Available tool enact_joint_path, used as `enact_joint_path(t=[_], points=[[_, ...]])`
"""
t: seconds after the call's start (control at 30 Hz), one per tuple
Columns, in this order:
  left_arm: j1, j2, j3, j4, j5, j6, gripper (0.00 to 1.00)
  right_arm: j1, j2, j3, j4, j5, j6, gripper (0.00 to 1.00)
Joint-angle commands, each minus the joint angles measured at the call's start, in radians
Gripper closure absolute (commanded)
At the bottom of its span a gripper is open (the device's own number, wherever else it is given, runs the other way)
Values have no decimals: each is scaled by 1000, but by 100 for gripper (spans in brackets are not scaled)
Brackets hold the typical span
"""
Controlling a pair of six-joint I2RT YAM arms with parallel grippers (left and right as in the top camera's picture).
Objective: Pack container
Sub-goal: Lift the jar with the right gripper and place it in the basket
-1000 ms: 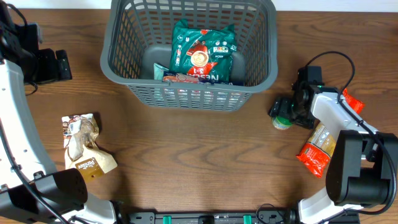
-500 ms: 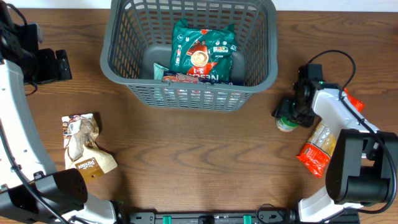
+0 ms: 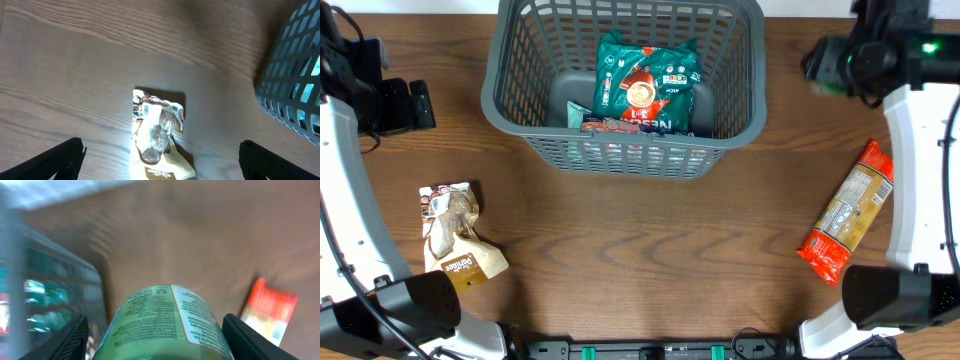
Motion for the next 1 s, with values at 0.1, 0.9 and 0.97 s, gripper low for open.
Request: enact_joint_path(t=[0.1,0.9,0.97], points=[[2,-1,-2,-6,18,-1,1,186,-28,197,21,18,-351,99],[2,-1,-2,-6,18,-1,2,404,387,200,-69,-39,-638,99],[2,-1,-2,-6,18,-1,1,403,415,200,-72,-40,-634,99]])
